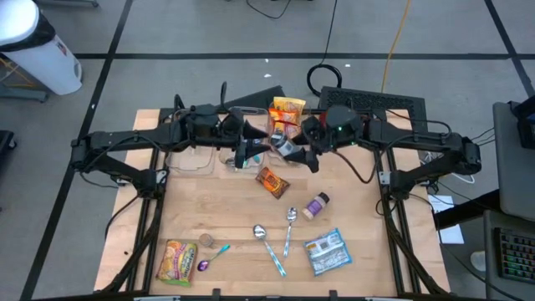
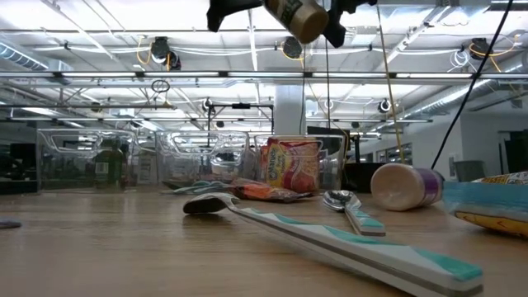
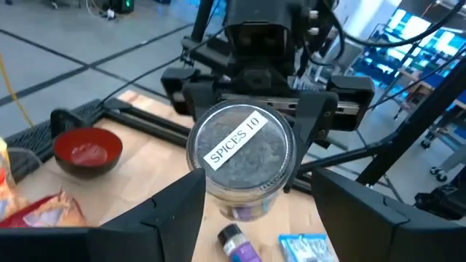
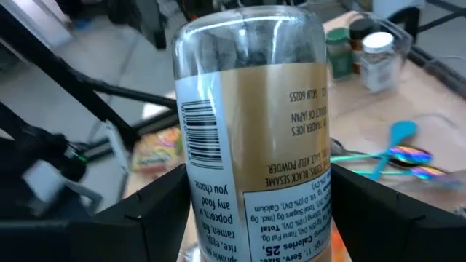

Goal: Pick & Place Food Item
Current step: Put the gold spice bottle into the left transparent bin

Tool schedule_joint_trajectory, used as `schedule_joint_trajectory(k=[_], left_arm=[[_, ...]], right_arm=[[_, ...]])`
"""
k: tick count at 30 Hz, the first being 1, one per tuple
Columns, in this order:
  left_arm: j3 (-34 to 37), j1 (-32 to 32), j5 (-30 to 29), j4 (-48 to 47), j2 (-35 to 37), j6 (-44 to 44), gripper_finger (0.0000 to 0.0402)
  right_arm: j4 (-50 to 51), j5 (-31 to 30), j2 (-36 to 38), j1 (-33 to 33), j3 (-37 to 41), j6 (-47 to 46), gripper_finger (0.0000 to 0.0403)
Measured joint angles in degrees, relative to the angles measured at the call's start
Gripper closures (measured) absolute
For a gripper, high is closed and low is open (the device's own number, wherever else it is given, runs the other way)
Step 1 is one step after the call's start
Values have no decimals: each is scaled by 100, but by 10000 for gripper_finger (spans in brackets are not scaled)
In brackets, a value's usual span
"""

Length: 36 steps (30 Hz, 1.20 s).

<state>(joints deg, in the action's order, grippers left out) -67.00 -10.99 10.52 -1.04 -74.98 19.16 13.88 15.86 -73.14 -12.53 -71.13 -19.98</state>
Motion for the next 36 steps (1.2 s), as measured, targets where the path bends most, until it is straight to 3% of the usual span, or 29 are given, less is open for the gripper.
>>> schedule_joint_trajectory(k=[15, 25, 36], left_arm=[[-7, -25, -14, 414, -48, 86, 47], [-7, -70, 25, 690, -336, 281, 50], [-7, -222, 754, 1249, -751, 1012, 50]], right_arm=[[-699, 397, -78, -121, 0, -393, 130], [-1017, 374, -234, 21, 1, -395, 130], [-896, 376, -254, 100, 0, -268, 132]])
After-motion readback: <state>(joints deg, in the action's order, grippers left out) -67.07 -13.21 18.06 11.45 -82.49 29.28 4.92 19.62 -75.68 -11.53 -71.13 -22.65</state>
